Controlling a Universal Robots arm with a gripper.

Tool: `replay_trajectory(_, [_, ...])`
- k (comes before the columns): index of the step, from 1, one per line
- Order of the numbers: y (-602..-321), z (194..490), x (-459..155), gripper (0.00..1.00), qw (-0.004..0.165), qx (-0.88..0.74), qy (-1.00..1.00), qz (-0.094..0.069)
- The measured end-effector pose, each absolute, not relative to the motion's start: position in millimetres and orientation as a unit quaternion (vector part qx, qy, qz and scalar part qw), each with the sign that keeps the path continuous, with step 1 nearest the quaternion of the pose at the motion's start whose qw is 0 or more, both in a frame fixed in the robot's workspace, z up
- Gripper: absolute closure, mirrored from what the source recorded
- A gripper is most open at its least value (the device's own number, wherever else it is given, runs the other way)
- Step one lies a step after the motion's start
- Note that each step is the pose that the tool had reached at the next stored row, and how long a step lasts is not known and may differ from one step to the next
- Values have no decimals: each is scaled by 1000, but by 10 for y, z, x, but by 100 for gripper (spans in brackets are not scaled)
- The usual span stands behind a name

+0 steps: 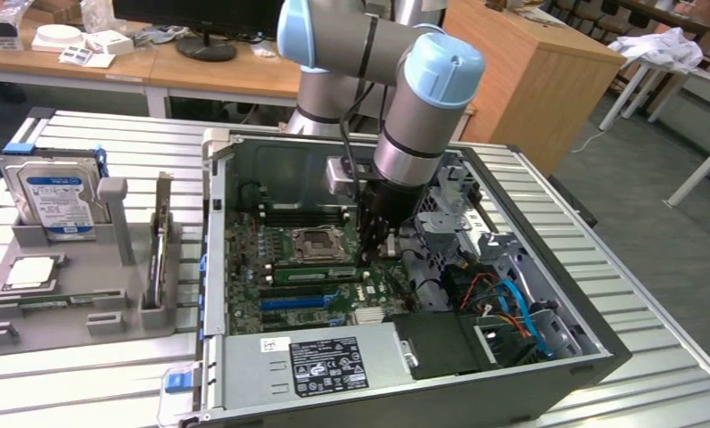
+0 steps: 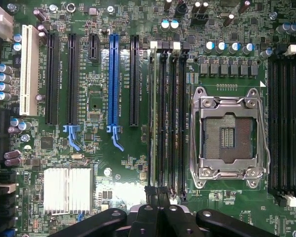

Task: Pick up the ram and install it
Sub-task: 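Press down the ram until it locks into place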

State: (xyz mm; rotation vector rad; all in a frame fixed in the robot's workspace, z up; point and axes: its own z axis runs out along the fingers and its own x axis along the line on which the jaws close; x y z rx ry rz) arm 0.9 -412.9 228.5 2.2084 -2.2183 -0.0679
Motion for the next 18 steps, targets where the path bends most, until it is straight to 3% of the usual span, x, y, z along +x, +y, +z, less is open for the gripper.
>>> replay_trajectory(18, [-4129, 2254, 9, 90, 5, 705, -709, -22])
